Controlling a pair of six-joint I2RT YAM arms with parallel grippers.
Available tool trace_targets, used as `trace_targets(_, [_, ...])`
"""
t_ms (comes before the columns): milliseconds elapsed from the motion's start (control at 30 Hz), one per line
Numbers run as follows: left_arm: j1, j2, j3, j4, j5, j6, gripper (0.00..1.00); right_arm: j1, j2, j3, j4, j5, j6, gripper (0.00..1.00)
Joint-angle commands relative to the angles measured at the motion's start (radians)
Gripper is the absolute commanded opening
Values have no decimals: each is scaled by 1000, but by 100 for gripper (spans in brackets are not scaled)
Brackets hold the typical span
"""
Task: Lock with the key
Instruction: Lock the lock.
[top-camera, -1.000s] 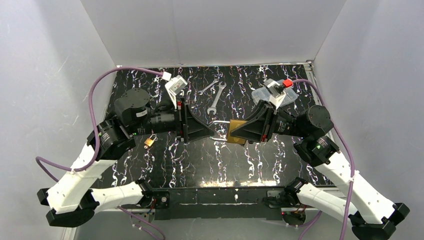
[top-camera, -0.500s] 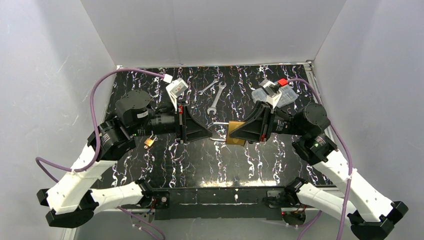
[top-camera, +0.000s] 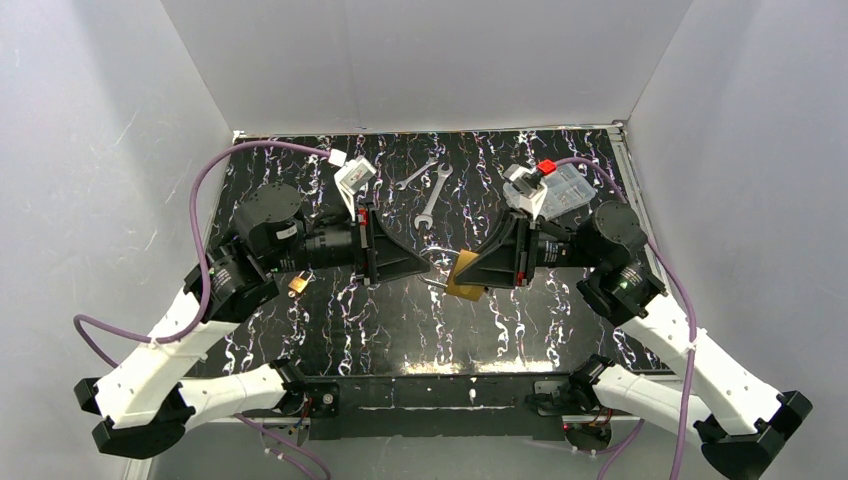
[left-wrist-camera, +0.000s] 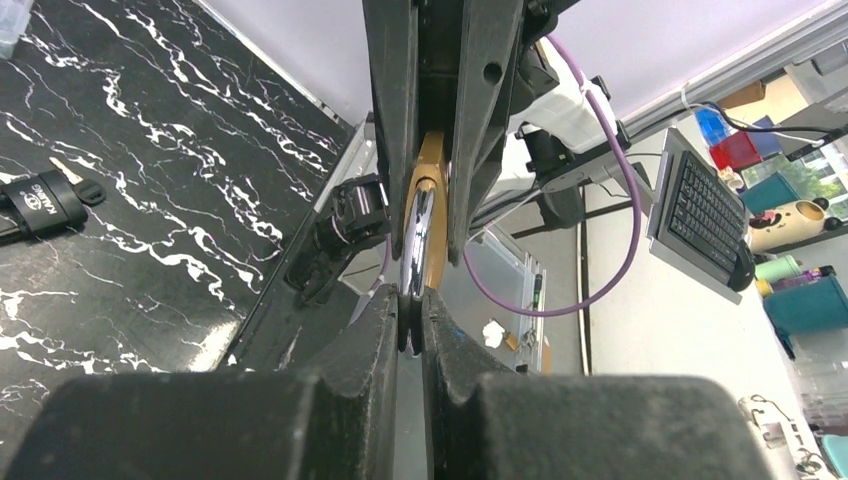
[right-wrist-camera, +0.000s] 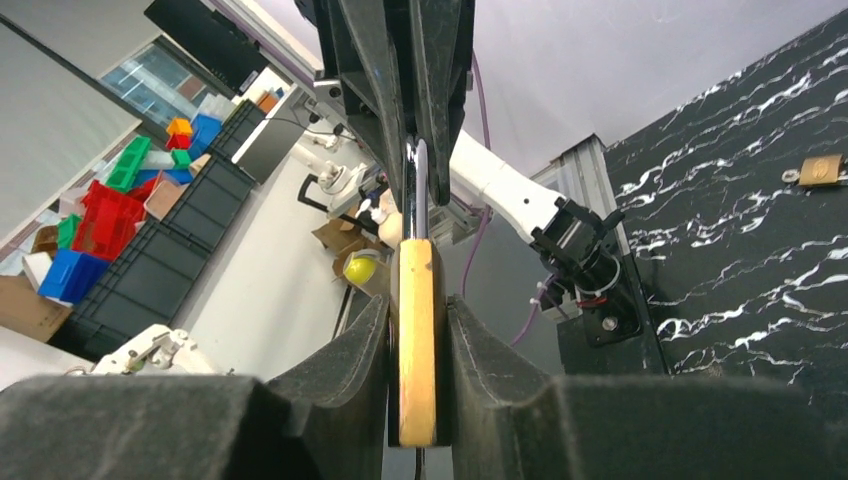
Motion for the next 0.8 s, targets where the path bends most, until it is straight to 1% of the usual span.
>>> trace_targets(0, [-70,96,-50,114,-36,-3,0,52,50,79,10,149,-41,1])
trace_targets(133, [-78,63,-90,67,-121,7,0,50,23,125,-113,275,-105,1])
trace_targets(200, [-78,22,-110,37,-188,6,0,45,10,152,-168,310,-128,1])
trace_targets(300, [-78,-49,-134,9,-251,5,0,30,5,171,-189,334,-121,1])
trace_targets(367, [-78,-77,-146,0,-262,-7,0,26,17,192,-211,339,-118,1])
trace_targets(500, [-80,-103,-163,-1,-254,-26,0,24,40,194,-202,338,-102,1])
trace_targets(767, [-88,-120,-185,29,-233,-50,0,24,68,190,-198,342,-100,1])
